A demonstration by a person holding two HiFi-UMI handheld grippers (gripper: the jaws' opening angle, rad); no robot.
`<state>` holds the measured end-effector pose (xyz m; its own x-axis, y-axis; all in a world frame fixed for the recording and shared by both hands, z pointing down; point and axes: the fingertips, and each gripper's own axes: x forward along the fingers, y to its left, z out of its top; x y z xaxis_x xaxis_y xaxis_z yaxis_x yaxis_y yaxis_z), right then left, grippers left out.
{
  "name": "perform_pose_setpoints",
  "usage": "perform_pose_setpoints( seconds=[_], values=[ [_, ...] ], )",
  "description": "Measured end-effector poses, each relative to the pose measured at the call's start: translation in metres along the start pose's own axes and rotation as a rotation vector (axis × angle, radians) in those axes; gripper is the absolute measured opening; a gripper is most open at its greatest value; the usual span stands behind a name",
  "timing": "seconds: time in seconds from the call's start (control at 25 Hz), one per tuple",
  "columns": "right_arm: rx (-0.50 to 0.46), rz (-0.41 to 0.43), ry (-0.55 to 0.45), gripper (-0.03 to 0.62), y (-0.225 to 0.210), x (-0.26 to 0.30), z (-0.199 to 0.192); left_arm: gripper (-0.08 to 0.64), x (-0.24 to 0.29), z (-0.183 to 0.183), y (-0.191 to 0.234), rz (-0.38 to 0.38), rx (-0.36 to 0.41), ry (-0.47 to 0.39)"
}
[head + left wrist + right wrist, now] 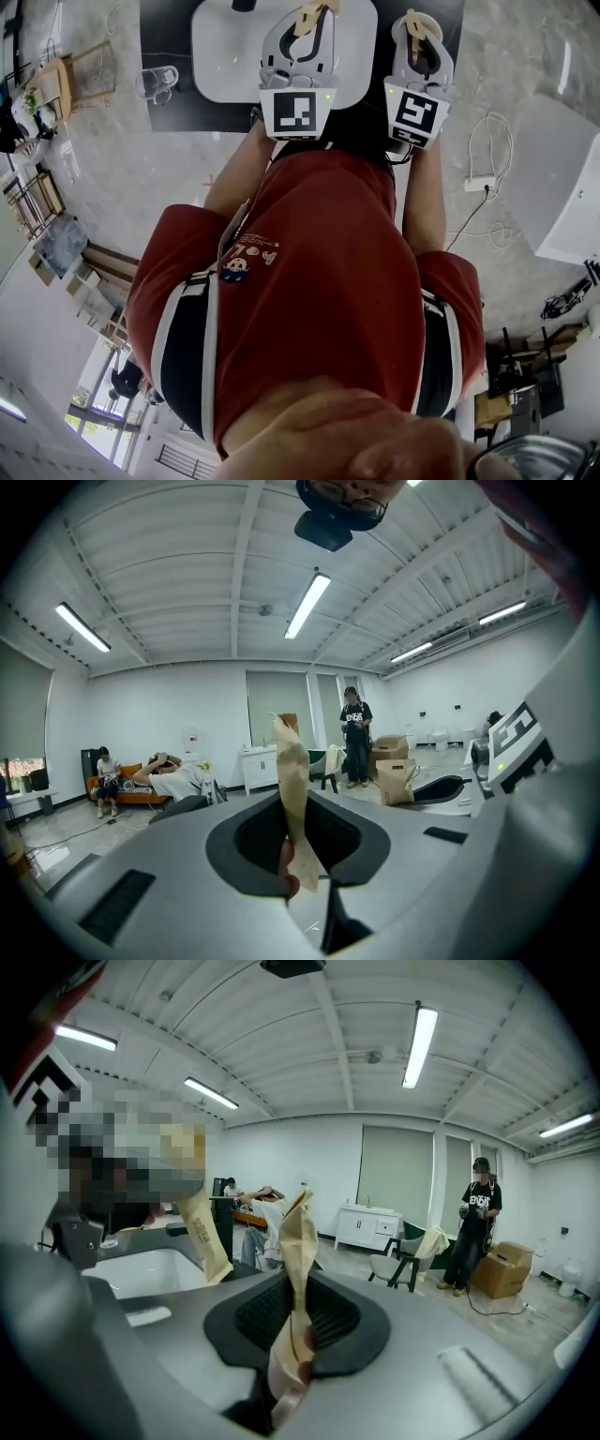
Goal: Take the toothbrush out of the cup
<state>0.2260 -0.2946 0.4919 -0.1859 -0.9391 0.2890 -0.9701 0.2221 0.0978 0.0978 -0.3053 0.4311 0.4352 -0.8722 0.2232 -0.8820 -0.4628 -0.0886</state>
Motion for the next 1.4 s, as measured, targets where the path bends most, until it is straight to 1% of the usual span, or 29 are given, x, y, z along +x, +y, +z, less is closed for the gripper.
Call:
perform_pose_setpoints(
  seconds=[0.12,0.24,0.32,0.64,0.92,1.12,1.28,1.4],
  values=[
    [-0.009,-0.021,-0.01,0.054,-0.001,-0.004,0.006,0.048,-0.006,0.003,0.002,-0.002,0.009,-0.007],
    [-0.023,-0.042,-0.018,0.054,-0.003,-0.009,0.011,0.048,-0.012,0.005,0.002,0.002,0.0,-0.017],
    [-0.033,-0.053,-0.029,0.054,-0.005,-0.013,0.017,0.048,-0.016,0.009,0.002,0.004,0.008,-0.036],
    [-0.052,-0.105,-0.088,0.052,-0.005,-0.033,0.042,0.048,-0.038,0.026,0.019,0.039,-0.004,-0.129],
    [-0.078,-0.128,-0.143,0.052,0.005,-0.052,0.069,0.048,-0.064,0.038,0.039,0.078,-0.026,-0.181],
    [-0.079,-0.124,-0.19,0.052,0.021,-0.061,0.09,0.048,-0.083,0.044,0.06,0.111,-0.065,-0.213],
    [-0.095,-0.096,-0.237,0.052,0.047,-0.064,0.112,0.048,-0.102,0.052,0.083,0.149,-0.049,-0.241],
    [-0.079,-0.062,-0.266,0.052,0.066,-0.065,0.124,0.048,-0.12,0.052,0.101,0.189,-0.041,-0.255]
  ],
)
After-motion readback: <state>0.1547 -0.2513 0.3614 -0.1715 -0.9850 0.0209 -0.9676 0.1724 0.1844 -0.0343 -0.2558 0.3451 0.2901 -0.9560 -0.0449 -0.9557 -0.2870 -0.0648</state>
